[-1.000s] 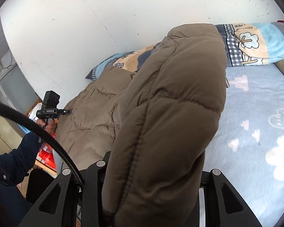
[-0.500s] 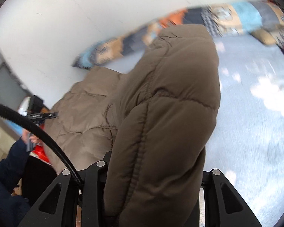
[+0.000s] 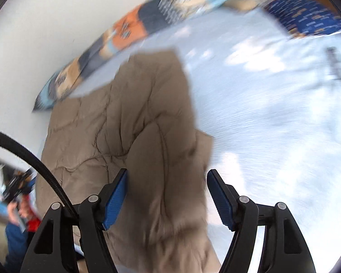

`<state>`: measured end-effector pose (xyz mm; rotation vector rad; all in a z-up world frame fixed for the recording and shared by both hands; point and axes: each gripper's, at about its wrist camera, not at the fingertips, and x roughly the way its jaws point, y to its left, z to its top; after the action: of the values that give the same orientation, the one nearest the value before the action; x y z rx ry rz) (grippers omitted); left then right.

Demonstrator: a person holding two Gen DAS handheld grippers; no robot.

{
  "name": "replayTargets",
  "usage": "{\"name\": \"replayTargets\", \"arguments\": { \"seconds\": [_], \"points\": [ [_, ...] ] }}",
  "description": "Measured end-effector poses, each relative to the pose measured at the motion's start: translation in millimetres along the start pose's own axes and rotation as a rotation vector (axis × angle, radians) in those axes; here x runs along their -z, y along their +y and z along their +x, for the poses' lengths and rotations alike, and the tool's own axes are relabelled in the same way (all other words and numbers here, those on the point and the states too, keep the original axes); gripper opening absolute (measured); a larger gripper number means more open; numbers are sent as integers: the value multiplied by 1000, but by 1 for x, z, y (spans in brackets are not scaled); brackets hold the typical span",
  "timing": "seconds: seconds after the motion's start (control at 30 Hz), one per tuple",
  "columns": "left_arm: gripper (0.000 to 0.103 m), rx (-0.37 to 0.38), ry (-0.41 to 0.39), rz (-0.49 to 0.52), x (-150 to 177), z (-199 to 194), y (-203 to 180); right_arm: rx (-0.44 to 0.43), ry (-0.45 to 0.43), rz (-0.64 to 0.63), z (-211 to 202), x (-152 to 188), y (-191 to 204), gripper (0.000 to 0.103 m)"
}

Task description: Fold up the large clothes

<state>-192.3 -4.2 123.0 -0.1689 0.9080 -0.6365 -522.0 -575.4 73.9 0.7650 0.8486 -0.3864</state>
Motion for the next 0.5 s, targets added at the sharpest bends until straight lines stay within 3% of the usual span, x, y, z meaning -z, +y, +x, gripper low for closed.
{"name": "replayTargets", "arguments": {
  "seconds": [0.1,0.27,0.33,0.43,0.5],
  "points": [
    [72,-103,-142,101,29,-30,-38,144,-170,-23,-42,24,20,75],
    [74,-94,-240,295,86,-50,-121,134,-309,-120,-51,66,88,75],
    [75,-72,-235,373,103,-43,-150,116,-303,-196,-34,76,126,75],
    [75,-101,-183,471,116,-17,-181,107,-256,-288,-2,84,165,75],
    [75,-155,-89,489,119,14,-183,140,-239,-329,18,87,178,75]
  ]
}}
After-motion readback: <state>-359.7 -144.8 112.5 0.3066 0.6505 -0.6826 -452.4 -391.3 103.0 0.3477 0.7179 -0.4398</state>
